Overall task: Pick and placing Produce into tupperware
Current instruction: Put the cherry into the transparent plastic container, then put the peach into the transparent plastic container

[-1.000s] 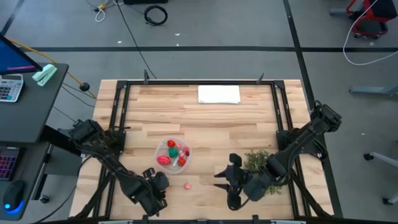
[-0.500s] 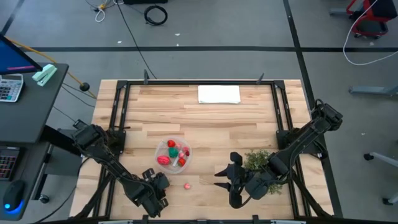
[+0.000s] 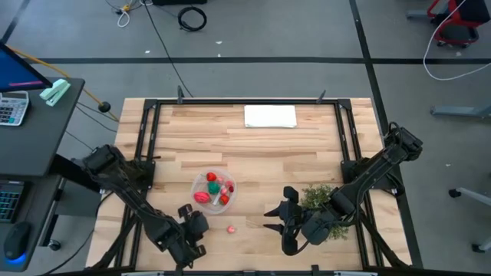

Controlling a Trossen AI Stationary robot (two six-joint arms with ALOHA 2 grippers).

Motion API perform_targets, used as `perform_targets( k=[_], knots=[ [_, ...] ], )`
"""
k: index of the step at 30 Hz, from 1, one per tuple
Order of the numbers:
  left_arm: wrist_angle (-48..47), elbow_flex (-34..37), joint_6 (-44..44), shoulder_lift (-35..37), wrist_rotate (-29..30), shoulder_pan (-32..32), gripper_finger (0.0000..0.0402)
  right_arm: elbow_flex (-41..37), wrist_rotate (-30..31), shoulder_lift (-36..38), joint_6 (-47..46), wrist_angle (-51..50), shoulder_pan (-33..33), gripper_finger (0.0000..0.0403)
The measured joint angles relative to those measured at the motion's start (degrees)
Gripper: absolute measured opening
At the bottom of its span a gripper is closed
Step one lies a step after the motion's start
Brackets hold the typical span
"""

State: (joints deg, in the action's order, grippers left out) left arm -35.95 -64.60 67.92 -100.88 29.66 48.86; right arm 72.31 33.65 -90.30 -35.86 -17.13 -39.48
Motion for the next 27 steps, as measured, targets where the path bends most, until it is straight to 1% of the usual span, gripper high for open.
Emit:
perform_targets(
  k=[2, 6, 8, 9, 11, 18, 20, 25, 27],
  knots=[
    [-0.4, -0.8, -3.2, 1.9, 4.9, -0.1, 0.0023, 0.0, 0.0, 0.0, 0.0, 0.0, 0.0, 0.0152],
    [-0.8, -1.2, -11.0, 4.5, 15.6, -1.4, 0.0011, 0.0, 0.0, 0.0, 0.0, 0.0, 0.0, 0.0151],
    [-1.2, -1.2, -13.2, 5.0, 18.7, -3.1, 0.0011, 0.0, 0.5, 0.0, 0.1, 0.0, 0.0, 0.0151],
    [-1.4, -1.2, -13.6, 5.0, 19.1, -4.2, 0.0014, 0.0, 0.6, 0.0, 0.1, 0.0, 0.0, 0.0151],
    [-2.2, -0.9, -14.3, 4.9, 18.8, -6.2, 0.0028, 0.0, 0.7, 0.0, 0.0, 0.0, 0.0, 0.0151],
    [-1.7, 3.7, -14.6, 3.2, 11.9, -12.1, 0.0089, 0.0, 0.9, 0.0, 0.0, -0.1, 0.0, 0.0151],
    [-1.5, 4.6, -14.6, 3.2, 10.3, -12.9, 0.0103, 0.0, 0.9, 0.0, 0.0, -0.1, 0.0, 0.0151],
    [1.2, 4.7, -15.3, 3.3, 10.1, -13.0, 0.0138, 0.0, 0.9, 0.0, 0.0, -0.6, 0.0, 0.0151],
    [4.0, 4.7, -16.6, 3.3, 9.5, -12.6, 0.0151, 0.0, 0.9, 0.0, 0.0, -0.6, 0.0, 0.0151]
  ],
)
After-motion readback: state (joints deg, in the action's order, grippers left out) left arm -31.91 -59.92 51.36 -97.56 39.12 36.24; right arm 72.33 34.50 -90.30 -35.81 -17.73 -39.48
